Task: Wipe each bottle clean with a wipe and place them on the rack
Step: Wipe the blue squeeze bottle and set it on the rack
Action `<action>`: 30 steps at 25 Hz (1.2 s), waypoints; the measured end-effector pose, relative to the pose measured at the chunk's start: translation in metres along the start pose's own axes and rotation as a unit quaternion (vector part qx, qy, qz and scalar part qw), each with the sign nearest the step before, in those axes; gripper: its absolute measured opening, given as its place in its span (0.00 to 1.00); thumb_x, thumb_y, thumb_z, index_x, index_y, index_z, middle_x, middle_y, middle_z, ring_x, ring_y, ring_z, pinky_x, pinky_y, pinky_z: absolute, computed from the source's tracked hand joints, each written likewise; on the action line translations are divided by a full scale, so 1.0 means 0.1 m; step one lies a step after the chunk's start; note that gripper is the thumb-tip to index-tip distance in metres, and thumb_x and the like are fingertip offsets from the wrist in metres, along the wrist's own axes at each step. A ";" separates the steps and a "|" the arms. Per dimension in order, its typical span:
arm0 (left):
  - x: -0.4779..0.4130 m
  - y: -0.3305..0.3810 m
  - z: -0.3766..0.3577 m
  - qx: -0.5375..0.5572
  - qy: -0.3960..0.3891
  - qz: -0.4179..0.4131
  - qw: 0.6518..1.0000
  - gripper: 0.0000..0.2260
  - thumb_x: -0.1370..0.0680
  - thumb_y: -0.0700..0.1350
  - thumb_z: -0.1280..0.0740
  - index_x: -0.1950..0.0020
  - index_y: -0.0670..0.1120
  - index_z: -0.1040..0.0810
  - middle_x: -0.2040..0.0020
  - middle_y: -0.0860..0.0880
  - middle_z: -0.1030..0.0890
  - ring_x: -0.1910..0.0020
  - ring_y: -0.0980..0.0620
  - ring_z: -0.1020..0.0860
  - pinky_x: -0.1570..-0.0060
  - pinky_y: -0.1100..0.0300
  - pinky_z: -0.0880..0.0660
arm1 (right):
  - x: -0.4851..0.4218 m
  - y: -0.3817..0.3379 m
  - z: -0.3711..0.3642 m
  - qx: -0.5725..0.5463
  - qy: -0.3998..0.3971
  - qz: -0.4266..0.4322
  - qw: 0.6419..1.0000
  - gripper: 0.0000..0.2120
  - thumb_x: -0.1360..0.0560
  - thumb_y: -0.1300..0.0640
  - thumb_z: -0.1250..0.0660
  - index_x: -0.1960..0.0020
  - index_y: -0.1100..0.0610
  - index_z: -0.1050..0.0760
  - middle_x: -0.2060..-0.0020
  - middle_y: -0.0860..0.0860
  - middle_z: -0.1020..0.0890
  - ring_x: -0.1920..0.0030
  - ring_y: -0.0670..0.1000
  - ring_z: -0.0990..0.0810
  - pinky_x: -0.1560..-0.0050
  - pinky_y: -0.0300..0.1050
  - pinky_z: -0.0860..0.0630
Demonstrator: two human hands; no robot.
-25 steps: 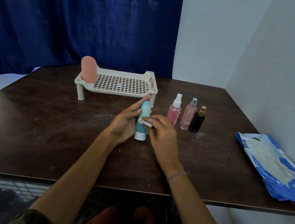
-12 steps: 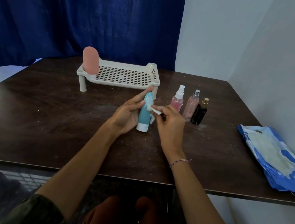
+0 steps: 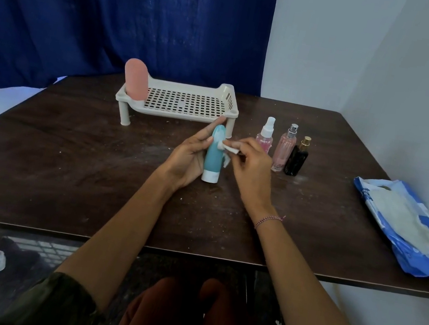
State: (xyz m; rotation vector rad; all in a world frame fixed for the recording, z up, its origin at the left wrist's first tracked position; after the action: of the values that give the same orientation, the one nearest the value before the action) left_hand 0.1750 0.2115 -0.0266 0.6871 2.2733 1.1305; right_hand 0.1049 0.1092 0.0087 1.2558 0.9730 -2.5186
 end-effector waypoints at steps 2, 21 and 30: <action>0.00 -0.01 -0.01 -0.005 -0.004 0.004 1.000 0.21 0.20 0.38 0.46 0.28 0.49 0.35 0.35 0.48 0.25 0.42 0.53 0.23 0.42 0.57 0.25 | -0.01 0.05 0.02 -0.001 0.007 -0.004 1.000 0.09 0.29 0.68 0.30 0.50 0.63 0.19 0.59 0.53 0.21 0.58 0.38 0.27 0.54 0.24 0.31; -0.01 -0.02 -0.07 -0.048 -0.054 0.005 0.997 0.22 0.19 0.37 0.47 0.25 0.46 0.39 0.26 0.41 0.36 0.39 0.50 0.28 0.37 0.54 0.30 | 0.02 -0.02 0.02 0.012 0.018 0.025 0.999 0.09 0.27 0.67 0.32 0.47 0.65 0.21 0.55 0.57 0.21 0.54 0.50 0.22 0.51 0.40 0.23; -0.02 -0.05 -0.05 -0.048 -0.063 0.011 0.997 0.22 0.19 0.36 0.47 0.25 0.47 0.39 0.25 0.42 0.37 0.34 0.48 0.32 0.32 0.50 0.36 | 0.04 -0.12 0.02 0.056 -0.006 0.082 0.995 0.13 0.28 0.70 0.34 0.44 0.65 0.22 0.51 0.60 0.22 0.49 0.54 0.23 0.42 0.38 0.28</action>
State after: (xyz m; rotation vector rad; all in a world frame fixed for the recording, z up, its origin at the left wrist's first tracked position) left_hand 0.1721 0.2048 -0.0273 0.7264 2.0970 1.1647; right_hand 0.0961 0.1184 0.0120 1.2937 0.7027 -2.4799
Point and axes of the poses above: each hand's wrist, its own x-axis away from the middle knuckle, its own z-axis out of the back of the hand, y = z × x, the point moved 6 cm from there along -x, towards the middle knuckle
